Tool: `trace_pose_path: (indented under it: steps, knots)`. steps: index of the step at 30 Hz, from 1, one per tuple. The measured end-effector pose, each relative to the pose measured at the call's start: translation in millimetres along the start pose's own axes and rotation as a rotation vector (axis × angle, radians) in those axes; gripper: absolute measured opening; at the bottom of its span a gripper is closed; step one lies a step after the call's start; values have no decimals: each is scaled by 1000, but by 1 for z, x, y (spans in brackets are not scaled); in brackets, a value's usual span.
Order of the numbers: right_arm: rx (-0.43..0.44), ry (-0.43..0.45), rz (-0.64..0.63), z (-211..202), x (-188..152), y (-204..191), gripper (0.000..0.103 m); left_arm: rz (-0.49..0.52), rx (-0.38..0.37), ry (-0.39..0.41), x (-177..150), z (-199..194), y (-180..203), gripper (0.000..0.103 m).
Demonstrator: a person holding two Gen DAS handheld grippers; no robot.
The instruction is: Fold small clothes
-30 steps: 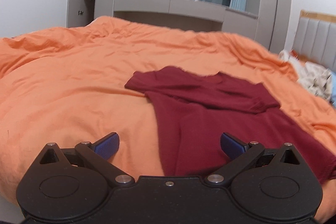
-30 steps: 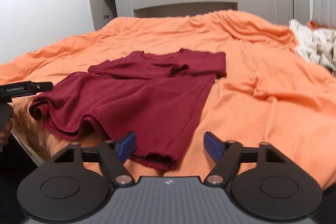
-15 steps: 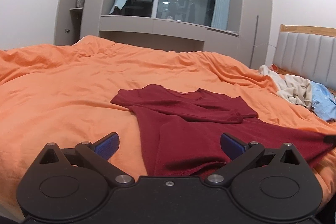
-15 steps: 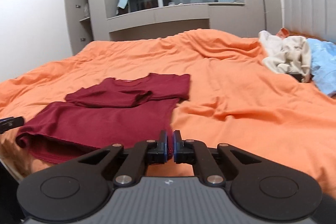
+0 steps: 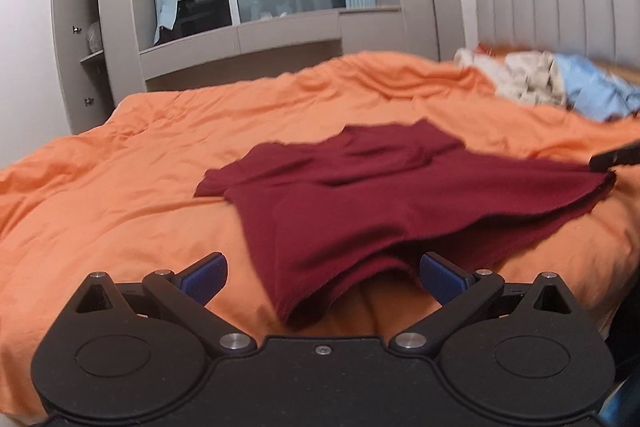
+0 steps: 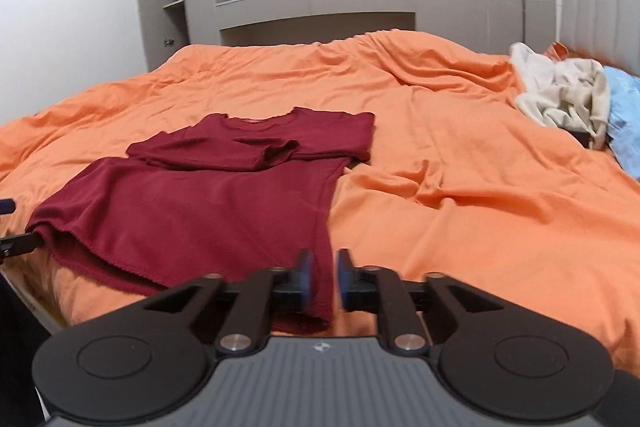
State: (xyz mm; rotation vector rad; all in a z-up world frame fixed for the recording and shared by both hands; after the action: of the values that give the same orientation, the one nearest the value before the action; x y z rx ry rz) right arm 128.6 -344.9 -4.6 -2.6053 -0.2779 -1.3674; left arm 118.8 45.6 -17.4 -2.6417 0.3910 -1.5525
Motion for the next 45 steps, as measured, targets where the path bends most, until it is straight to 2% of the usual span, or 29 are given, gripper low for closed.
trace_pose_path:
  steps: [1, 2, 3, 7, 10, 14, 19, 21, 24, 25, 26, 27, 28, 33, 36, 41, 45]
  knots:
    - [3, 3, -18, -2, 0, -3, 58, 1, 0, -8, -1, 0, 0, 102]
    - [7, 6, -44, -4, 0, -7, 64, 4, 5, -21, -1, 3, 0, 102]
    - [11, 5, -75, -5, -1, -12, 64, 11, 21, -41, -2, 6, 1, 102]
    - [30, -31, -234, -11, -8, -31, 83, 77, 142, -151, -10, 25, 1, 102]
    - [10, -59, -396, -13, -15, -47, 85, 88, 172, -159, -8, 28, 0, 101]
    - [-99, -74, -595, -6, -25, -60, 86, 113, 211, -87, 2, 18, 0, 98]
    - [-172, -74, -666, 8, -26, -64, 85, 189, 287, -79, 7, 15, 2, 91]
    - [-195, -58, -706, 13, -27, -69, 84, 209, 325, -93, 6, 16, 0, 89]
    - [-186, -39, -762, 19, -32, -77, 70, 221, 334, -100, 5, 14, -1, 82]
    - [-182, -32, -780, 21, -32, -77, 57, 228, 325, -102, 5, 14, 0, 79]
    - [-179, -26, -793, 23, -32, -77, 38, 239, 318, -103, 4, 14, 2, 77]
    - [-175, -19, -799, 23, -32, -79, 28, 252, 316, -102, 4, 14, 5, 73]
    - [-174, -9, -798, 23, -31, -78, 10, 269, 316, -100, 4, 14, 7, 71]
    - [-166, 113, -683, 11, -4, -68, 8, 342, 332, -84, 3, 13, 19, 71]
    - [-176, 182, -602, 6, 13, -55, 8, 351, 343, -79, 4, 12, 22, 72]
    - [-181, 185, -523, 10, 24, -37, 8, 325, 346, -90, 4, 16, 23, 72]
    - [-182, 188, -544, 11, 26, -38, 8, 334, 349, -87, 4, 17, 23, 68]
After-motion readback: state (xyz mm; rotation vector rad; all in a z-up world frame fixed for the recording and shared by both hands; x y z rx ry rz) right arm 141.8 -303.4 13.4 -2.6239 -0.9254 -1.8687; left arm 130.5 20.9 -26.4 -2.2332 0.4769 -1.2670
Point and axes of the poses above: each gripper's, at about its wrist camera, not at the fingertips, and z roughly the way its jaws point, y to its right, x to its top, the point moved 7 cm from there along z, roughly the way its jaws point, and after that the axes turned 4 degrees about -y, right-handed, at the moved point
